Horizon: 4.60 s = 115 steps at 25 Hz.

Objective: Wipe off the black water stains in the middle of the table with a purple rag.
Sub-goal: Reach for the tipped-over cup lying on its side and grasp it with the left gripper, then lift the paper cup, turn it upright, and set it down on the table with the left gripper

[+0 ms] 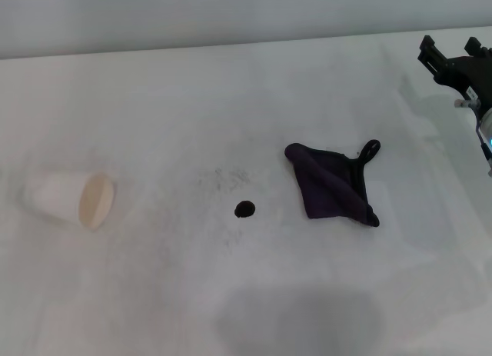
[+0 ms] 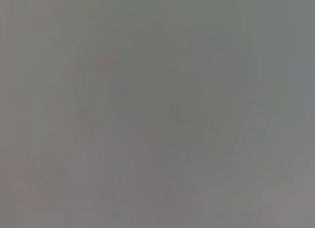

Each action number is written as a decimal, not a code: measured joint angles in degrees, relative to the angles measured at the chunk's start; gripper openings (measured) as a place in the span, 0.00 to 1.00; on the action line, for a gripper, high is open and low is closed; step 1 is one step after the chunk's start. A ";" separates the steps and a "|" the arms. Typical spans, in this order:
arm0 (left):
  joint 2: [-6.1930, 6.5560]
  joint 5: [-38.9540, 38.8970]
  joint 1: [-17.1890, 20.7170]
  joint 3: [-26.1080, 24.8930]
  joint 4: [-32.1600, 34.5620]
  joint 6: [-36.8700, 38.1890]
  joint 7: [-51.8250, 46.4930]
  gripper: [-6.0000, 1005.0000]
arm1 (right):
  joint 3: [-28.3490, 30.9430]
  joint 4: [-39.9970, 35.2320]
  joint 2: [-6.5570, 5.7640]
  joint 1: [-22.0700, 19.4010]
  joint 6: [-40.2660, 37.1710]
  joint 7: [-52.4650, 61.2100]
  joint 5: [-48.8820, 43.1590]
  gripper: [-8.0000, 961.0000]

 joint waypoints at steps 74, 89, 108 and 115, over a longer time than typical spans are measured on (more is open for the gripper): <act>0.49 109.79 -17.34 15.51 60.15 3.12 -25.25 0.87 | 12.04 5.37 0.09 0.93 -0.31 0.79 -0.24 0.91; 0.30 108.25 -17.28 15.23 53.70 10.75 -23.67 0.87 | 11.50 6.39 0.09 0.54 0.08 0.79 -0.35 0.91; 0.47 97.87 -16.19 14.13 51.85 13.74 -25.37 0.85 | 11.42 5.87 0.01 0.29 0.22 0.79 -0.34 0.91; 0.14 89.31 -13.34 14.15 51.87 16.83 -24.82 0.85 | 11.42 5.49 -0.12 0.40 0.29 0.79 -0.34 0.91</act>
